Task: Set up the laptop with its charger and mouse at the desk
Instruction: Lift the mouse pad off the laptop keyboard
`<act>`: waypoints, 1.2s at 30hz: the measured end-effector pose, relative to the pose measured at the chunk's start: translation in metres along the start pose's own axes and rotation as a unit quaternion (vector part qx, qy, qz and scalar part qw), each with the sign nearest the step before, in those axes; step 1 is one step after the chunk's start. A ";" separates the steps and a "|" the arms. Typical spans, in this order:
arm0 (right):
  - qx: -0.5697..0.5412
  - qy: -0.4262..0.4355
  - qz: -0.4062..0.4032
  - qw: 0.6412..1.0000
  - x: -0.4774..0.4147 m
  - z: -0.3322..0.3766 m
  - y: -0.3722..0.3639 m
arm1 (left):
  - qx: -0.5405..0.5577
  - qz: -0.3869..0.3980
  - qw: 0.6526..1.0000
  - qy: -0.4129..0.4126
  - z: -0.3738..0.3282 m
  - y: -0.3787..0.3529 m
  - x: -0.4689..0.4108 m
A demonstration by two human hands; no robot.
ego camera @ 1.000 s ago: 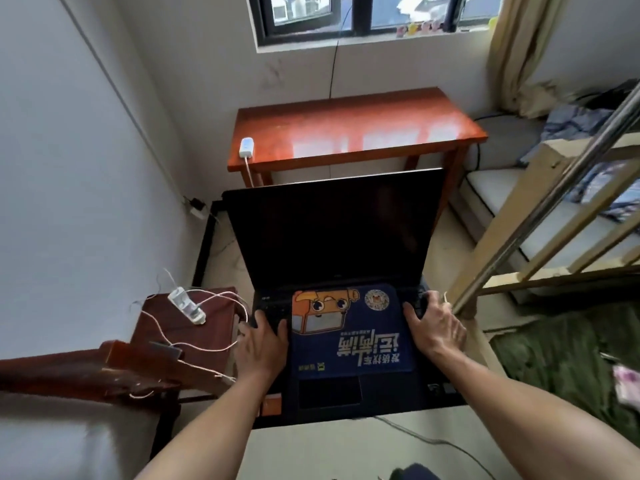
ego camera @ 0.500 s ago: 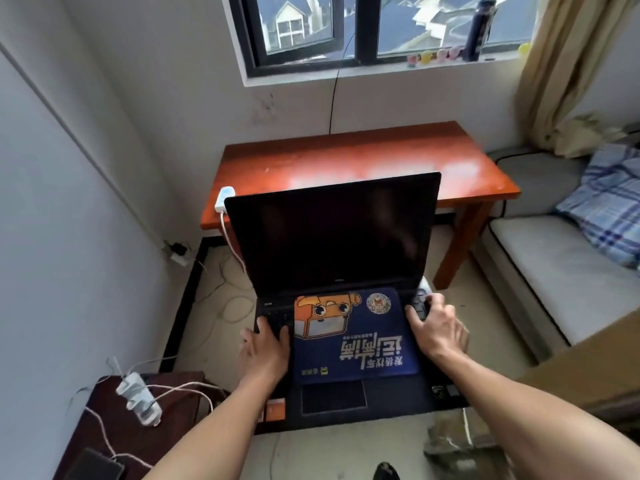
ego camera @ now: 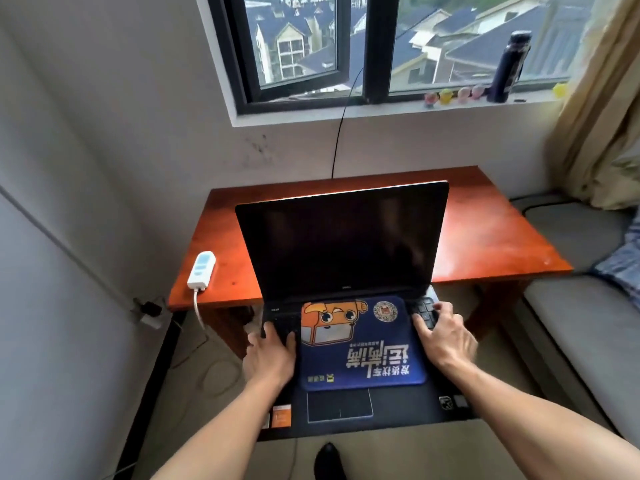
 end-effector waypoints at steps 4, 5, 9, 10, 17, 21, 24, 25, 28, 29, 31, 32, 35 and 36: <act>-0.008 -0.016 -0.012 1.000 -0.068 0.043 -0.004 | -0.007 0.013 1.000 -0.018 -0.035 0.013 -0.086; -0.006 -0.020 -0.013 1.000 -0.084 0.051 -0.006 | -0.014 0.016 1.000 -0.021 -0.043 0.014 -0.104; -0.010 -0.029 -0.012 0.999 -0.134 0.077 -0.012 | -0.016 0.028 0.999 -0.035 -0.074 0.018 -0.160; -0.009 -0.031 -0.010 0.999 -0.151 0.084 -0.015 | -0.017 0.029 0.999 -0.033 -0.082 0.016 -0.177; -0.015 -0.019 0.014 1.000 -0.249 0.118 -0.038 | -0.031 0.034 0.999 0.011 -0.121 -0.011 -0.263; -0.020 0.005 0.039 0.999 -0.309 0.138 -0.053 | -0.033 0.033 0.998 0.043 -0.145 -0.024 -0.307; -0.012 0.025 0.058 0.998 -0.349 0.157 -0.062 | -0.031 0.031 0.997 0.069 -0.156 -0.032 -0.336; -0.010 0.026 0.063 0.998 -0.357 0.162 -0.065 | -0.030 0.034 0.996 0.078 -0.157 -0.033 -0.341; -0.007 0.041 0.076 0.996 -0.370 0.180 -0.079 | -0.025 0.041 0.994 0.098 -0.151 -0.035 -0.359; -0.007 0.046 0.079 0.996 -0.372 0.187 -0.083 | -0.022 0.043 0.993 0.105 -0.148 -0.035 -0.364; -0.006 0.048 0.088 0.995 -0.376 0.200 -0.094 | -0.017 0.049 0.992 0.117 -0.140 -0.036 -0.378; -0.006 0.048 0.094 0.994 -0.377 0.205 -0.099 | -0.017 0.052 0.991 0.121 -0.135 -0.035 -0.384; -0.009 0.038 0.110 0.993 -0.373 0.220 -0.114 | -0.020 0.062 0.990 0.128 -0.119 -0.035 -0.401; -0.010 0.033 0.110 0.993 -0.369 0.225 -0.119 | -0.020 0.065 0.989 0.129 -0.114 -0.034 -0.407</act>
Point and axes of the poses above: each hand's wrist, its own x-axis away from the middle knuckle, its own y-axis out of the back of the hand, z = x × y, the point moved 2 cm from there along -x, towards the middle knuckle, and after that the axes turned 12 degrees about x, right-handed, at the moved point
